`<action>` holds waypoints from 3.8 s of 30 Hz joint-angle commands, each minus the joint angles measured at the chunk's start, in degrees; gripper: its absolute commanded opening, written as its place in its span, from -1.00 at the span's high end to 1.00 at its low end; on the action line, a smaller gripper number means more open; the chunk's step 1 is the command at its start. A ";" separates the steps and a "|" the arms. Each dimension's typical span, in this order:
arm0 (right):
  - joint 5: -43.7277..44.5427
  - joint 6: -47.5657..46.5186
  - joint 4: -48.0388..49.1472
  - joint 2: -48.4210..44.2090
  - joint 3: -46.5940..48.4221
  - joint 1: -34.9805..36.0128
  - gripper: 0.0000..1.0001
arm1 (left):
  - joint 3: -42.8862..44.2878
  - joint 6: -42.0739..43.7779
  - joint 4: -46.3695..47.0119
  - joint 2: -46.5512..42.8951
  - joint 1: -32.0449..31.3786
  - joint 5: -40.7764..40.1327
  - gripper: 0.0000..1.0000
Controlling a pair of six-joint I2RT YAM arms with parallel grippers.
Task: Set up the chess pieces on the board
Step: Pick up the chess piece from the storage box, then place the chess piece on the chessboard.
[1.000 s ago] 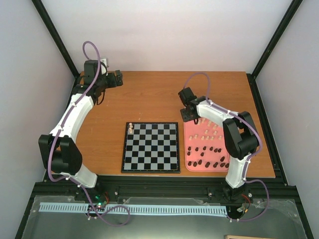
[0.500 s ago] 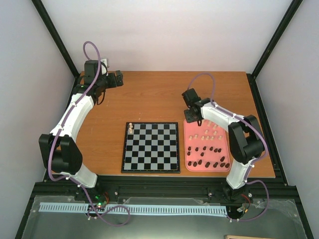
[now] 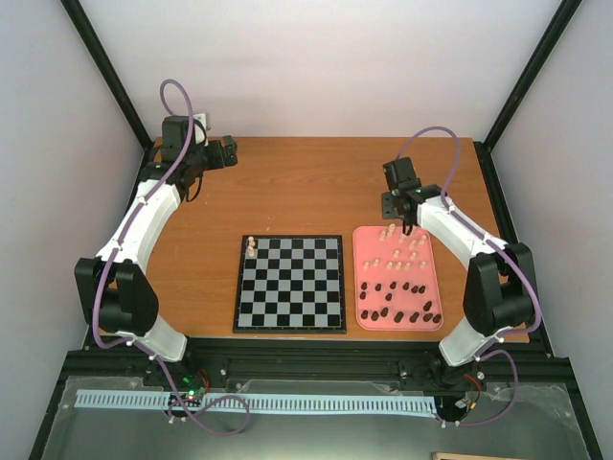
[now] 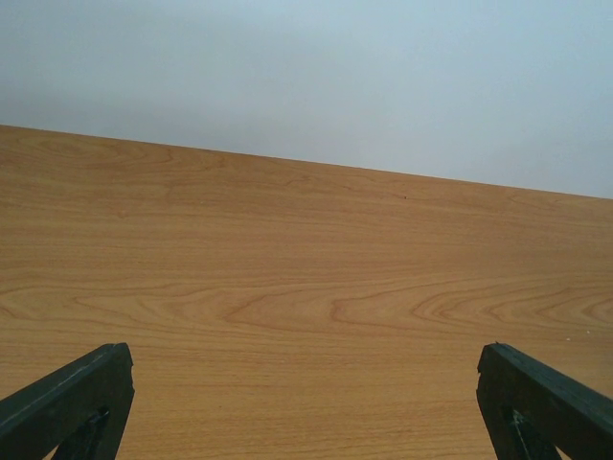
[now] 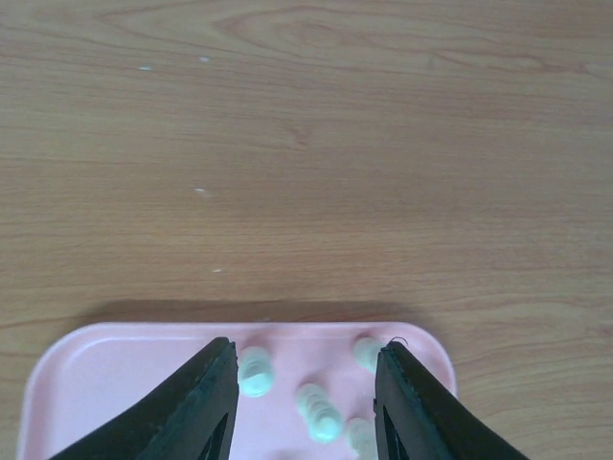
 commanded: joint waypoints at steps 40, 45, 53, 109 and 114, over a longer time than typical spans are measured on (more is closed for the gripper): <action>-3.43 1.21 3.23 13.49 -1.51 -10.43 0.77 | 2.33 -1.01 1.58 0.86 -0.13 1.72 -0.99; -3.40 1.21 2.98 13.01 -1.30 -10.52 0.93 | 2.30 -1.09 1.57 0.94 -0.13 1.83 -1.00; -3.18 1.21 3.13 7.98 -0.35 -10.52 0.94 | 2.25 -1.10 1.60 0.91 -0.16 1.82 -0.99; -23.83 -7.83 -9.26 39.44 44.55 38.52 0.92 | 1.40 -0.37 0.96 -2.14 -0.11 0.60 -0.99; -23.91 -8.10 -9.67 40.19 45.11 38.61 0.92 | 1.52 -0.39 1.08 -1.52 -0.11 0.64 -0.99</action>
